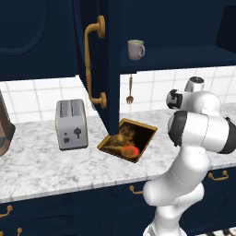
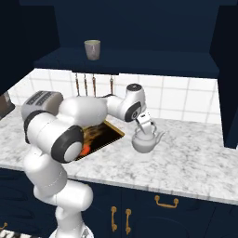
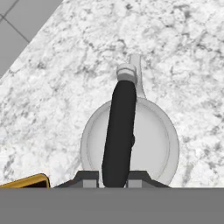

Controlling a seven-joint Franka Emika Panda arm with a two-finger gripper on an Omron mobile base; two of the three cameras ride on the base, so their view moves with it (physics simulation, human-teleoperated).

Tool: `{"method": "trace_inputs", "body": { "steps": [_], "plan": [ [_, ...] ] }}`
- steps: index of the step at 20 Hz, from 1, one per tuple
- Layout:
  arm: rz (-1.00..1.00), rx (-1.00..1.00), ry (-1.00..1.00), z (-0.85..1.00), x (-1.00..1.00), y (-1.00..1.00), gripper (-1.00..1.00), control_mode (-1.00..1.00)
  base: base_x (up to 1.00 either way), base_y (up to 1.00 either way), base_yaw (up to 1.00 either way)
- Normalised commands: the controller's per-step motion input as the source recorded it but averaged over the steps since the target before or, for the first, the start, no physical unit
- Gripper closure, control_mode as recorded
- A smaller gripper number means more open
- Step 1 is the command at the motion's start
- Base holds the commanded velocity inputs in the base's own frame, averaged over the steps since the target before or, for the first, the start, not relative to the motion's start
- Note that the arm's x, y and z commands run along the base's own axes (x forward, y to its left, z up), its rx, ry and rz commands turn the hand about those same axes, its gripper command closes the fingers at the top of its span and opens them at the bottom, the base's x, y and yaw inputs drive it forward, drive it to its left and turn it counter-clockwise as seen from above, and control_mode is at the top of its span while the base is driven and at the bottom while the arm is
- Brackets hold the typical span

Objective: Pick the kettle from the counter and place it on the tray. Then pick the mug from the cabinet and place it on the tray. Then close the cabinet doors.

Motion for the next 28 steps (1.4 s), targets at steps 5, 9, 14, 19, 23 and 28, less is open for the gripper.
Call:
{"method": "trace_inputs", "body": {
  "steps": [5,9,14,19,23,28],
  "plan": [
    [0.03,0.0,-0.21,0.03,-0.44,0.1,1.0,-1.0,0.0,0.0,0.0],
    [0.06,0.0,-0.18,0.18,-0.43,0.23,1.0,-1.0,0.0,0.0,0.0],
    [0.09,0.0,-0.23,0.27,-0.3,0.44,1.0,-1.0,0.0,0.0,0.0],
    [0.04,0.0,-0.12,0.38,-0.13,0.43,1.0,-1.0,0.0,0.0,0.0],
    [0.01,-0.01,-0.05,0.35,-0.01,0.54,1.0,-1.0,0.0,0.0,0.0],
    [0.04,-0.03,0.0,0.09,0.0,0.61,1.0,-1.0,0.0,0.0,0.0]
  ]
}}
